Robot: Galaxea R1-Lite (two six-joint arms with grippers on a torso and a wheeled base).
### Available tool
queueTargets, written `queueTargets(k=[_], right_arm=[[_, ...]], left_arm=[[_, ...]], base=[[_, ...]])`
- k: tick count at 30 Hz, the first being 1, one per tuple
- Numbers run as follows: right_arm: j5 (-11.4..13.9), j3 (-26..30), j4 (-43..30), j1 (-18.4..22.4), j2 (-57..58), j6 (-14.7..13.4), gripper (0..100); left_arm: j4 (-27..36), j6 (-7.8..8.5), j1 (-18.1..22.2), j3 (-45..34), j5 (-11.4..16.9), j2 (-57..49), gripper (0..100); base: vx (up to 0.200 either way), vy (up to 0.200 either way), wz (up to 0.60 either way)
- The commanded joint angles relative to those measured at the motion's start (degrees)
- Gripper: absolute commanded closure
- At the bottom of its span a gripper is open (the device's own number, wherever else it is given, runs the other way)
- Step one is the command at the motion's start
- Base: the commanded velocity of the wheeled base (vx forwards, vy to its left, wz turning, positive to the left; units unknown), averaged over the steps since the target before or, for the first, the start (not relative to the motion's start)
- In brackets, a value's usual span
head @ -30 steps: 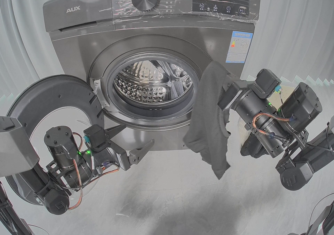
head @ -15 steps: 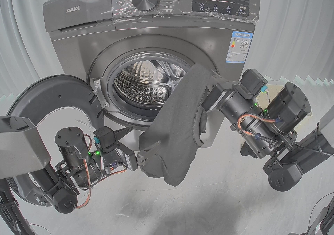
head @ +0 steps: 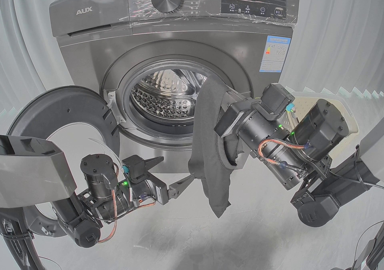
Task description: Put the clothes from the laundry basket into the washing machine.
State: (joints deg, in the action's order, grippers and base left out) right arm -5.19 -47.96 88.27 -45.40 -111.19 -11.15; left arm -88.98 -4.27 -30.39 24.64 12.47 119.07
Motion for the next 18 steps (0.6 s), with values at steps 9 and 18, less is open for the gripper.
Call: queueTargets(k=[9,18], right_arm=[[-0.17,-0.12,-0.03,-1.18,-0.25,0.08,100],[-0.34,0.32,0.06,-3.03,-0.34,0.08,100]], left_arm=[[-0.05,-0.22,-0.81,8.94,0.27,9.17,0],[0.03,-0.13,-0.28,15.62,-0.34,13.74,0]], base=[[0.000,0.000,0.00],[0.000,0.000,0.00]])
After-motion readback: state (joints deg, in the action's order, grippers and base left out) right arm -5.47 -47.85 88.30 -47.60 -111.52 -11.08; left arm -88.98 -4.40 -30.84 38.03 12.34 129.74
